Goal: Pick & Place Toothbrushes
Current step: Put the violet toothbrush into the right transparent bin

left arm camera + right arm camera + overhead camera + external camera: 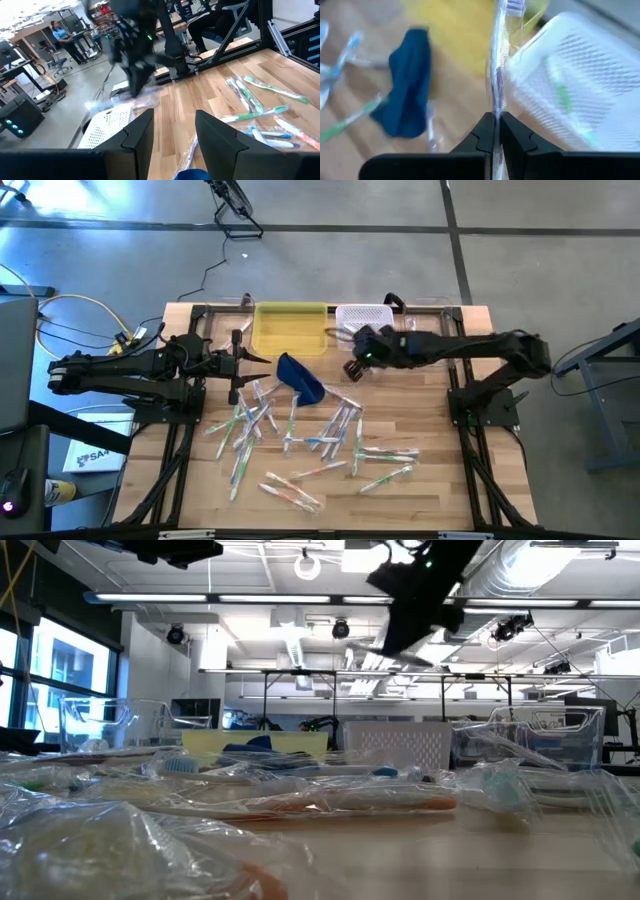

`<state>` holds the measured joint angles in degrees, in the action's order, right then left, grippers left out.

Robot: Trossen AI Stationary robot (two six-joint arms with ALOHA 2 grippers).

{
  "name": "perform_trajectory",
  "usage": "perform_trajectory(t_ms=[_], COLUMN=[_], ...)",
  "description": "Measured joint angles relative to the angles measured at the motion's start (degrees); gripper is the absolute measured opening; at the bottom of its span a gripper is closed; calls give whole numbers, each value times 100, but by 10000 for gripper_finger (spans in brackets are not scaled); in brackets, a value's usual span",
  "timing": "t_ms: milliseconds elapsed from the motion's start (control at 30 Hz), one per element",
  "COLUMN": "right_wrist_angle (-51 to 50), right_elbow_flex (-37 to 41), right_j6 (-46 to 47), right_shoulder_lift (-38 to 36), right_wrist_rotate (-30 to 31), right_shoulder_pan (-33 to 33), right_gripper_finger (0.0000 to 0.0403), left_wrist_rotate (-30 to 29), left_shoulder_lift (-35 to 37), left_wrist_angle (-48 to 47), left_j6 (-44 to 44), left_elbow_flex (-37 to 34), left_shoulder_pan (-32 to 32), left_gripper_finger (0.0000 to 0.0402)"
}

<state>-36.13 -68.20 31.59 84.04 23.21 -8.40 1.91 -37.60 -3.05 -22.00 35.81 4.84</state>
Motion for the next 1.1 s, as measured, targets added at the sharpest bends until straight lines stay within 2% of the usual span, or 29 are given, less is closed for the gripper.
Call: perform_trajectory(t_ms=[267, 600, 733, 1000, 1100], right_wrist_angle=[-1310, -2382, -2058, -428, -135], right_elbow_flex=[-2, -2, 300, 1975, 2386], right_j6=[177, 33, 11, 454, 604], right_shoulder_lift=[-897, -1120, -1229, -2157, -2329], right_wrist_rotate=[846, 1440, 1479, 1351, 1401], right_shoulder_pan=[-666, -1657, -1766, -1886, -2072], right_gripper_finger=[9, 9, 9, 9, 9], left_wrist_rotate=[-15, -11, 4, 8, 7], left_shoulder_lift=[0, -1, 0, -1, -2], left_wrist_angle=[28, 28, 24, -7, -6], left_j6=[2, 2, 90, 131, 131], left_elbow_flex=[0, 0, 0, 0, 0], left_shoulder_pan=[2, 2, 1, 1, 0], left_gripper_finger=[139, 139, 139, 139, 139])
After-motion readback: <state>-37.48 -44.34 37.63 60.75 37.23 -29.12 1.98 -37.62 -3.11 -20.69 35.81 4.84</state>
